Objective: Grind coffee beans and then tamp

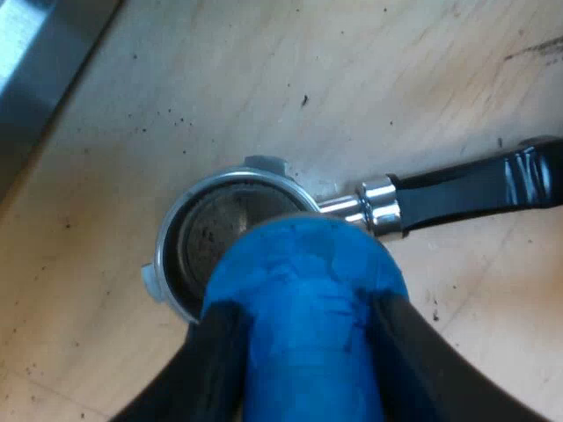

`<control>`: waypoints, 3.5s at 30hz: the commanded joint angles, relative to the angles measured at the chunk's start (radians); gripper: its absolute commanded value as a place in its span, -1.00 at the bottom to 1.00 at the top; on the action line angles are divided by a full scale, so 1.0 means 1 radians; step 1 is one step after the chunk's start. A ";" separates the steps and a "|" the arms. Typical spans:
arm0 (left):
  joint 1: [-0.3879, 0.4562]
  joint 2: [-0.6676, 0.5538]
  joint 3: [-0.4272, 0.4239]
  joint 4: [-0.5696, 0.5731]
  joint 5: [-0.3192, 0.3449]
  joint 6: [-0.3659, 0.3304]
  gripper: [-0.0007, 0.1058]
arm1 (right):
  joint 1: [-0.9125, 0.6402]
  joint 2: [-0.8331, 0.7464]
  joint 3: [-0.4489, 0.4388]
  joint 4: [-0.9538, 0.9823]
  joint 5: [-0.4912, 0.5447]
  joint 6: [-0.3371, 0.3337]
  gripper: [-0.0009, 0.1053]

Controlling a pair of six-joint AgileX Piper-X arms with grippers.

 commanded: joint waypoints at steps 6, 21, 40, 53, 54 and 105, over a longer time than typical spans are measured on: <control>-0.005 0.058 -0.008 -0.044 -0.039 0.005 -0.98 | 0.001 -0.003 0.003 -0.007 0.006 -0.001 0.38; -0.005 0.148 -0.008 -0.079 -0.039 0.023 -0.98 | 0.001 -0.003 0.003 -0.007 0.006 -0.001 0.38; -0.005 0.244 -0.008 -0.045 -0.048 0.023 -0.98 | 0.001 -0.003 0.003 -0.007 0.006 -0.001 0.38; -0.005 0.313 0.007 -0.029 -0.048 0.023 -0.98 | 0.001 -0.003 0.003 -0.007 0.006 -0.001 0.38; -0.005 0.314 0.009 -0.029 -0.048 0.023 -0.98 | 0.001 -0.003 0.003 -0.007 0.006 -0.001 0.38; 0.027 -0.116 -0.055 0.124 -0.061 -0.012 -0.98 | 0.001 -0.003 0.000 -0.158 -0.038 -0.010 0.38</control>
